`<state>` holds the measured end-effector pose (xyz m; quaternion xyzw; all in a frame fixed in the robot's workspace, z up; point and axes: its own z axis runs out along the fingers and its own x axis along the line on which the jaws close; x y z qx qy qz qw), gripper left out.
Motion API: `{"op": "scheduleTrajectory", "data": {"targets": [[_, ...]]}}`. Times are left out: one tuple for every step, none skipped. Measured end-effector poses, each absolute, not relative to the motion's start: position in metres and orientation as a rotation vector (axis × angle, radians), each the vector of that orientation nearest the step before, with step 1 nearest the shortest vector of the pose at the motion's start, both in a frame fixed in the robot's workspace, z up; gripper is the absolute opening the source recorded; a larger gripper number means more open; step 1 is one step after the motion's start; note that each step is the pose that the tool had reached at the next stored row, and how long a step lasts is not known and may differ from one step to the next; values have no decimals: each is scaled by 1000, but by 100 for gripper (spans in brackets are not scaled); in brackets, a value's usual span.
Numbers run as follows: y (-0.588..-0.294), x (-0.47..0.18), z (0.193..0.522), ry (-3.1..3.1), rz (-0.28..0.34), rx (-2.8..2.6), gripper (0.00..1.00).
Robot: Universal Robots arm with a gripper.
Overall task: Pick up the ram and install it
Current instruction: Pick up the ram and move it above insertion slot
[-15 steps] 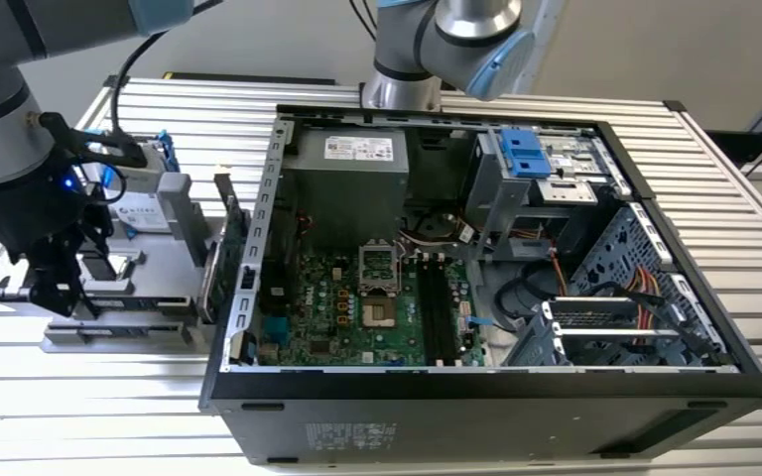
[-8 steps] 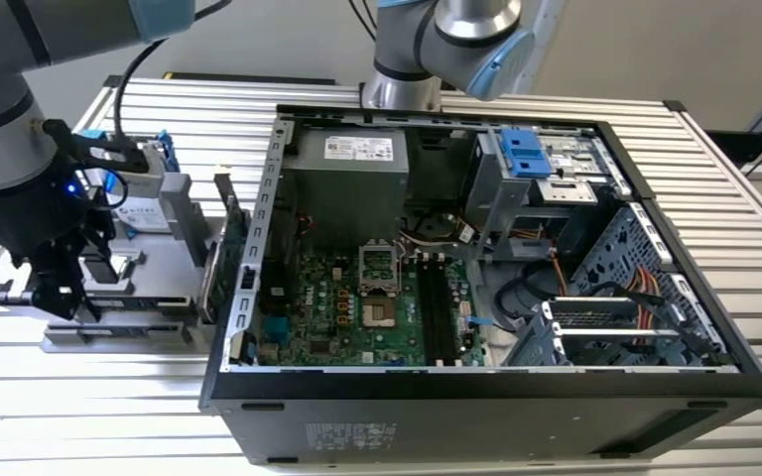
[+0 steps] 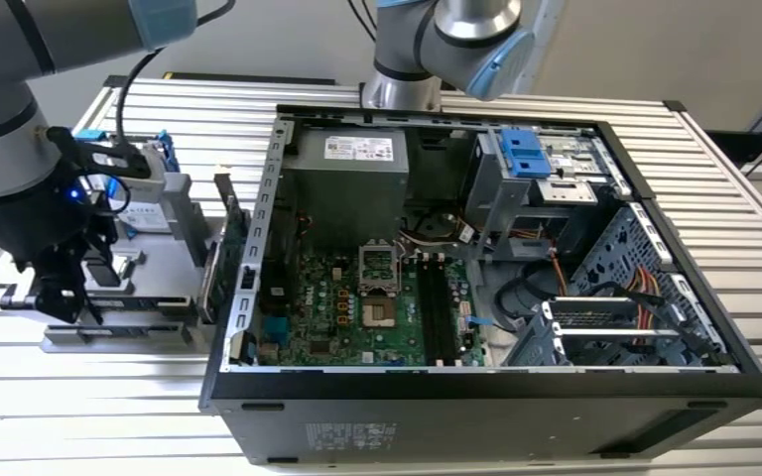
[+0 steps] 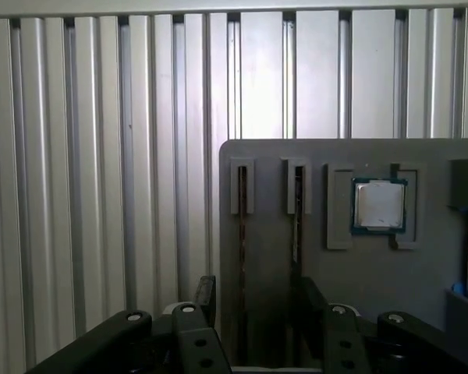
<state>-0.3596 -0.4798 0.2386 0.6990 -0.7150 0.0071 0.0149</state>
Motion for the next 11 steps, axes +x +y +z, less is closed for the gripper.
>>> {"op": "scheduleTrajectory", "data": {"targets": [[-480, -360, 238, -2225, 22, 2175, 100], [-480, -360, 237, -2225, 22, 2175, 100], [-481, -360, 236, -2225, 22, 2175, 100], [-481, -360, 235, -2225, 22, 2175, 100], [-481, -360, 235, -2225, 22, 2175, 100], [-481, -360, 234, -2225, 22, 2175, 100], [-482, -360, 233, -2225, 22, 2175, 100], [-482, -360, 232, -2225, 22, 2176, 100], [-483, -359, 231, -2225, 22, 2176, 100], [-483, -360, 231, -2225, 22, 2175, 100], [-484, -360, 230, -2225, 22, 2175, 100]]}}
